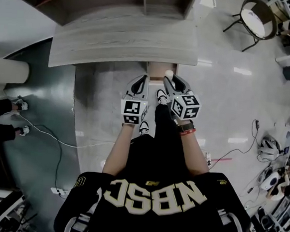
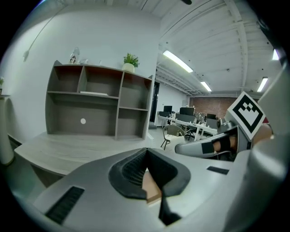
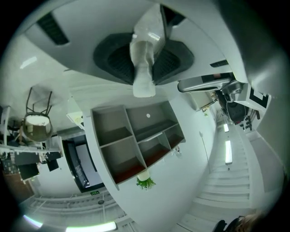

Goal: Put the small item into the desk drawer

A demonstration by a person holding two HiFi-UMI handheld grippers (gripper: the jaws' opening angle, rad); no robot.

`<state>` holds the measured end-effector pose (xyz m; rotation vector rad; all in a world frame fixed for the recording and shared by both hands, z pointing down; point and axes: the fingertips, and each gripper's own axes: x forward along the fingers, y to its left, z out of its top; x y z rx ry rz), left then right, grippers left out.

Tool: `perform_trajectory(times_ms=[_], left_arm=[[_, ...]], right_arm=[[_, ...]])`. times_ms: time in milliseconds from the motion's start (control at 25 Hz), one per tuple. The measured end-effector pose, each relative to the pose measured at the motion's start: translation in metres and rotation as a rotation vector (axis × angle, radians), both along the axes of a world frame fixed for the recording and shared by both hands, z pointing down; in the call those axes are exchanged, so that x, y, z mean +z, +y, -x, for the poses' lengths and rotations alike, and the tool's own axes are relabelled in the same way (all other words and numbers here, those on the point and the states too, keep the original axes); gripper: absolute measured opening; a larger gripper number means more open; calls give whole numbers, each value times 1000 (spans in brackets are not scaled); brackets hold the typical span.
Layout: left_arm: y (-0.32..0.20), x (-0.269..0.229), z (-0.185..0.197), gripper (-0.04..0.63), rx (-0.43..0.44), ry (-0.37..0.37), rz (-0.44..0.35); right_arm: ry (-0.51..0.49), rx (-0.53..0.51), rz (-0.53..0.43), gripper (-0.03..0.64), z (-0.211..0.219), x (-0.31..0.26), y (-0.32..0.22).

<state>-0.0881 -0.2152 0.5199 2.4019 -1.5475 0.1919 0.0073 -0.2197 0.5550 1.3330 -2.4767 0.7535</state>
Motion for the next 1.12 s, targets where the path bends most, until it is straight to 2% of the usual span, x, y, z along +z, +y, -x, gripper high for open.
perform_trajectory(times_ms=[560,800,1120], left_arm=[[-16,88,-7,12,3,-9,200],[-18,118,1,12,-18,-5,255],[-26,145,1,12,-40,-22,306]], right_arm=[[70,-86,231,127,1,120,-14],[215,-234,230,130,18,158,-15],[346,-408,240,130,22,205,-23]])
